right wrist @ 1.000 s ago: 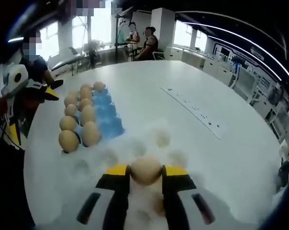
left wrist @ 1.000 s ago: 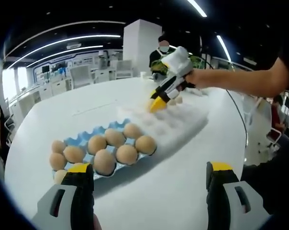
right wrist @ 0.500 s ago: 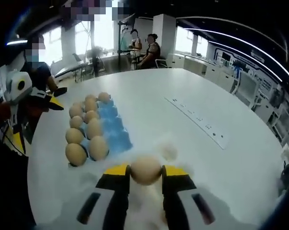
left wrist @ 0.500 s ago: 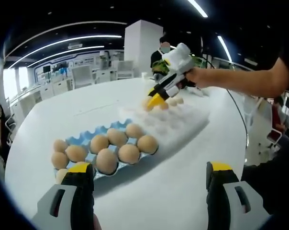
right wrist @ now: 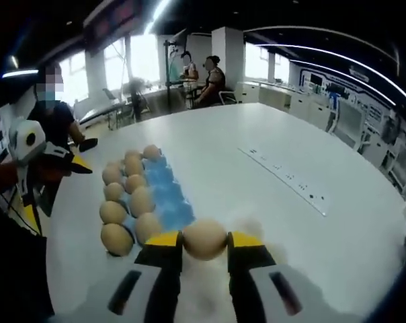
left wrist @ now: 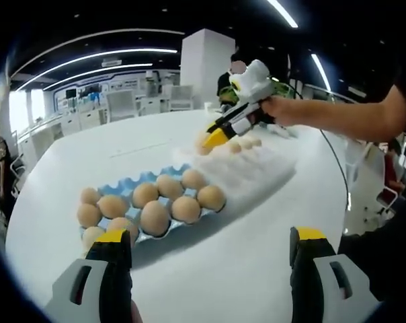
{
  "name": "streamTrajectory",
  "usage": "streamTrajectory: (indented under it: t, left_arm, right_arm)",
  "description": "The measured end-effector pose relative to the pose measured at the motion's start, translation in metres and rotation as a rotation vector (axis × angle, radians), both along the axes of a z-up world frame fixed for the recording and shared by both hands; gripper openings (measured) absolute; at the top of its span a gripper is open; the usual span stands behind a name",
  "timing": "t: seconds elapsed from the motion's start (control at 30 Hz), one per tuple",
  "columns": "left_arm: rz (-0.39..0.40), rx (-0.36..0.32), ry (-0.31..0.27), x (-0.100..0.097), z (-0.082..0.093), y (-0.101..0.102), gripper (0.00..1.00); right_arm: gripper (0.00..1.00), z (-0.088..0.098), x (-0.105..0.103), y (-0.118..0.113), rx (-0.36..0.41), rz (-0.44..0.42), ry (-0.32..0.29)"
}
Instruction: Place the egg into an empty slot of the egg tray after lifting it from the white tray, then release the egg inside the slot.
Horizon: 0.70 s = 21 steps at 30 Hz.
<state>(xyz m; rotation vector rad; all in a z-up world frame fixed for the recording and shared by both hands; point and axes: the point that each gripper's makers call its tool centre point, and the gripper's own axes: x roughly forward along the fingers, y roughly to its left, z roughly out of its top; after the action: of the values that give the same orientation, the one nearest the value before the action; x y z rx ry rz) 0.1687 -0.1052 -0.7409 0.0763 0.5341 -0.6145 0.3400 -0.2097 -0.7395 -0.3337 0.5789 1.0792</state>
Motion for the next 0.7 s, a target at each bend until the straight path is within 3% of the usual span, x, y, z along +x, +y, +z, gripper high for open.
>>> streamTrajectory:
  t: [0.7]
  left_arm:
    - [0.022,-0.023,0.002,0.0,0.002,0.006,1.0]
  right_arm:
    - [0.27,-0.001,-0.003,0.03,0.049,0.021,0.022]
